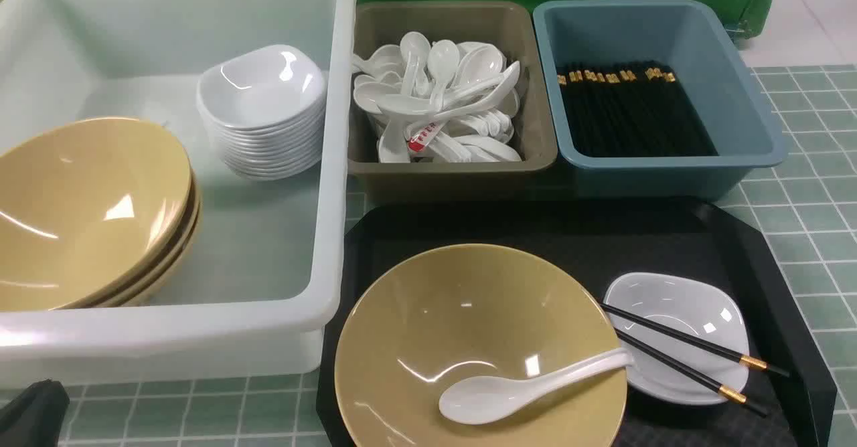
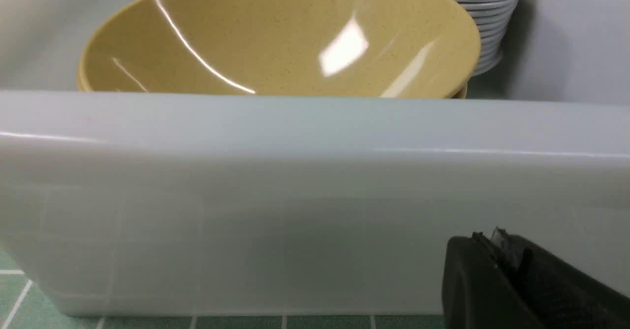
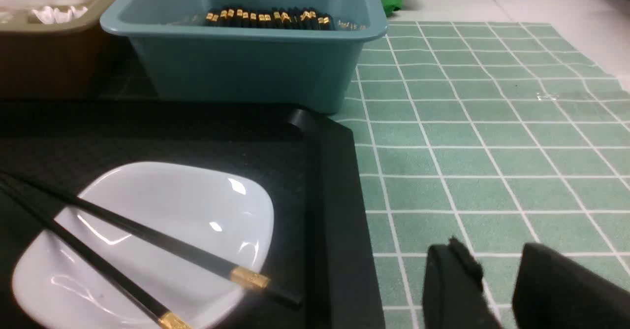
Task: On blue table put chopsticks spoon bowls plates into blue grey white boxes.
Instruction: 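Move the grippers toward the tableware on the black tray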
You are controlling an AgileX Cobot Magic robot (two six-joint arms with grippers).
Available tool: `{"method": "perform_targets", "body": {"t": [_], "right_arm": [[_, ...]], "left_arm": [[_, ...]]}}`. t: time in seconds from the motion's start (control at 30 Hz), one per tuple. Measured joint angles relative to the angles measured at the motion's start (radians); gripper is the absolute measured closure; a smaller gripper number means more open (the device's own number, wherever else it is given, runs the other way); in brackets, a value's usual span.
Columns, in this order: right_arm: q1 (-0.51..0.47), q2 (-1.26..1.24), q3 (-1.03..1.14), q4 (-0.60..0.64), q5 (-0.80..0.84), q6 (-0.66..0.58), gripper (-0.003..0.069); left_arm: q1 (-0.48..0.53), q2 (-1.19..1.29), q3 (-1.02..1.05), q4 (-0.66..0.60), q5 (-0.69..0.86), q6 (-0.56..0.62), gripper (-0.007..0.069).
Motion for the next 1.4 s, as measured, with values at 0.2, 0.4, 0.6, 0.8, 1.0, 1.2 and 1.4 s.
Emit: {"method": "perform_targets", "body": {"t": [0.2,0.4,0.6,0.8,1.0,1.2,1.4], "right_arm": [[0.0,0.0,0.0,0.0,0.0,0.0,0.0423],[0.0,0.0,0.0,0.0,0.0,0.0,0.0423],[0.0,0.0,0.0,0.0,0.0,0.0,0.0423],[0.0,0.0,0.0,0.0,0.0,0.0,0.0423],[0.0,0.0,0.0,0.0,0.0,0.0,0.0422],[0.0,0.0,0.0,0.0,0.0,0.0,0.0422],[0.0,0.0,0.0,0.0,0.0,0.001,0.0422]], "left_arm": [[0.0,0.0,0.0,0.0,0.0,0.0,0.0637],[0.0,0.0,0.0,0.016,0.0,0.0,0.0637],[0.0,0.0,0.0,0.022,0.0,0.0,0.0637],[0.0,0.0,0.0,0.022,0.0,0.0,0.0637],[0.0,0.0,0.0,0.022,0.0,0.0,0.0637],[0.0,0.0,0.0,0.022,0.0,0.0,0.0637],[0.0,0.0,0.0,0.023,0.0,0.0,0.0637]]}}
